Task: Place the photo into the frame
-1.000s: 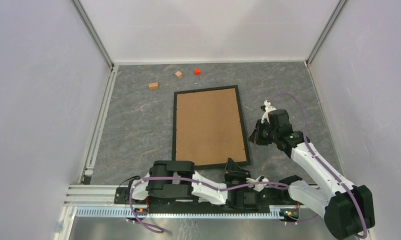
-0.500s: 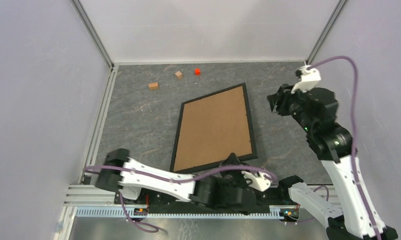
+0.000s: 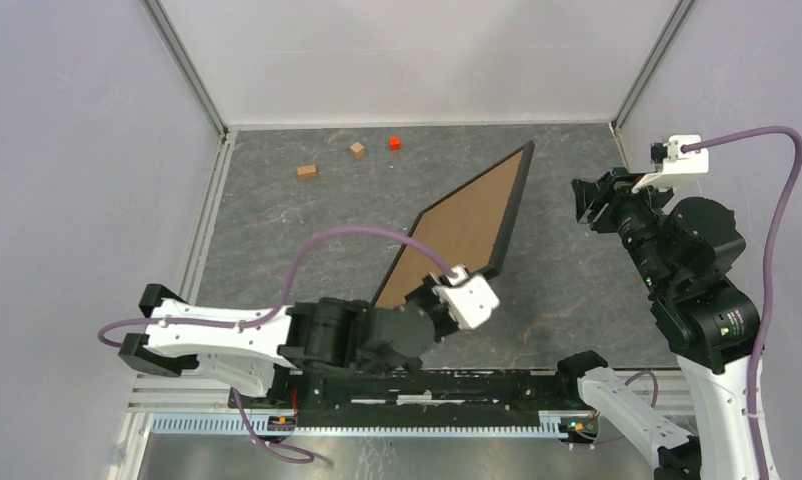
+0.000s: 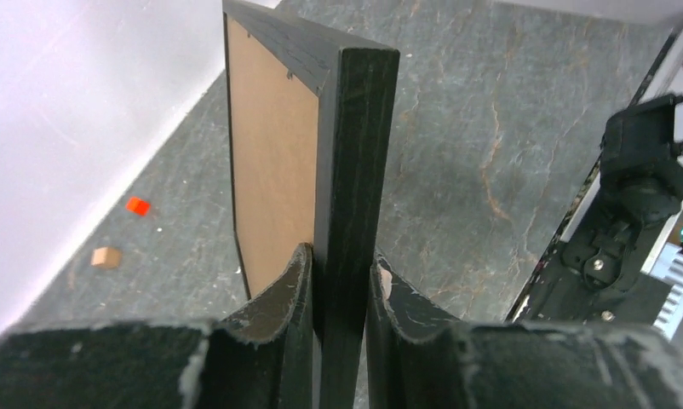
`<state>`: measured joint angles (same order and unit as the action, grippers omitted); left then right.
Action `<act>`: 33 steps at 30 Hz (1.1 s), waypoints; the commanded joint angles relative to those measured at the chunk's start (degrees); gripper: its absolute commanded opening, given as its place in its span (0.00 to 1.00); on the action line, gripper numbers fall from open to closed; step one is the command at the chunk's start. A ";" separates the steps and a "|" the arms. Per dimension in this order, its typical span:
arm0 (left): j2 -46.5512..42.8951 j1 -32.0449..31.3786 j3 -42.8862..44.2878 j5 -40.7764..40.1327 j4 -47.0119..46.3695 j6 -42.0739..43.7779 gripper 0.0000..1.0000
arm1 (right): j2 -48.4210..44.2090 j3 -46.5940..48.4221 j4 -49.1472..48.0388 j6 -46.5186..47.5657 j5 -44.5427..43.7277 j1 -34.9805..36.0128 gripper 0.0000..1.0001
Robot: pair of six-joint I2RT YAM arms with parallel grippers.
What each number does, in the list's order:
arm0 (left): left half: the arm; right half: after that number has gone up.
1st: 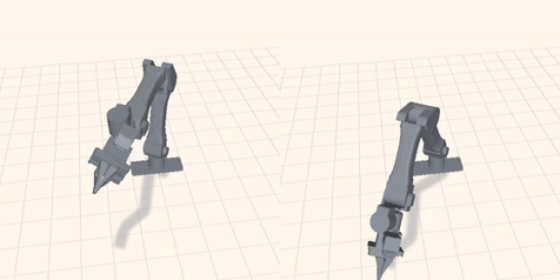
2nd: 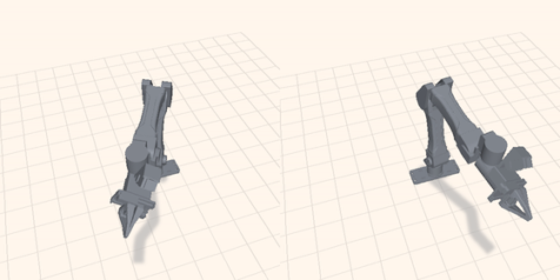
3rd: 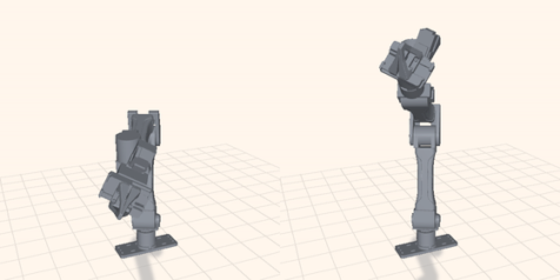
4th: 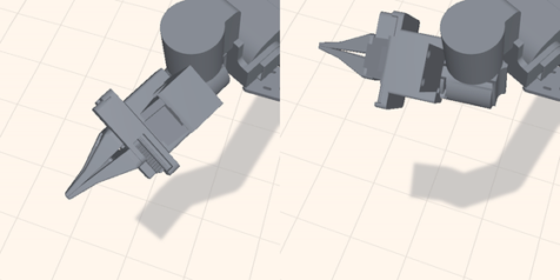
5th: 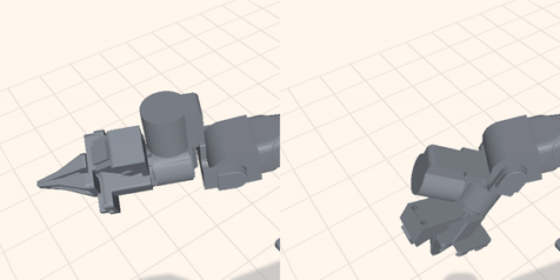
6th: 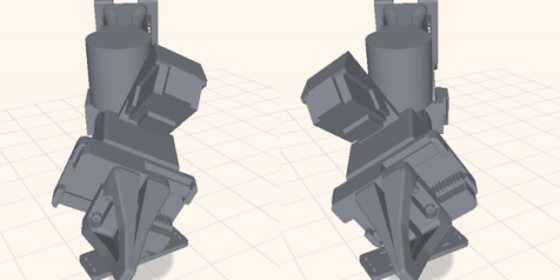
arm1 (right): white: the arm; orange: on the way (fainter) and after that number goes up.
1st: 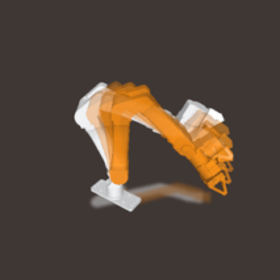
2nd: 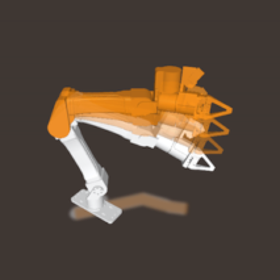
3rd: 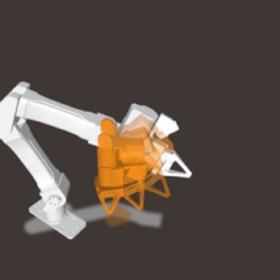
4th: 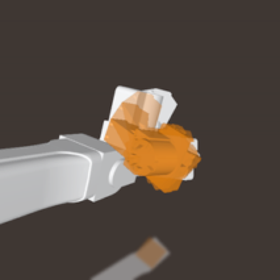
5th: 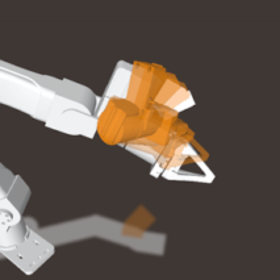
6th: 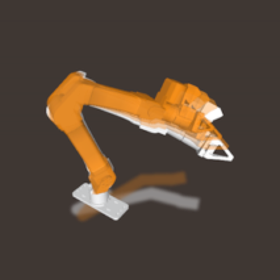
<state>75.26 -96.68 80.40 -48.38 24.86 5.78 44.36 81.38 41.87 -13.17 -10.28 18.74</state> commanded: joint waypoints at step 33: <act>11.97 69.60 -26.65 75.66 -65.40 -86.11 0.02 | -1.16 -13.65 -3.19 0.41 -1.13 0.07 0.54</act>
<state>79.70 -29.26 49.54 15.31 -21.06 -67.48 43.83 68.95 40.82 -13.32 -11.53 18.74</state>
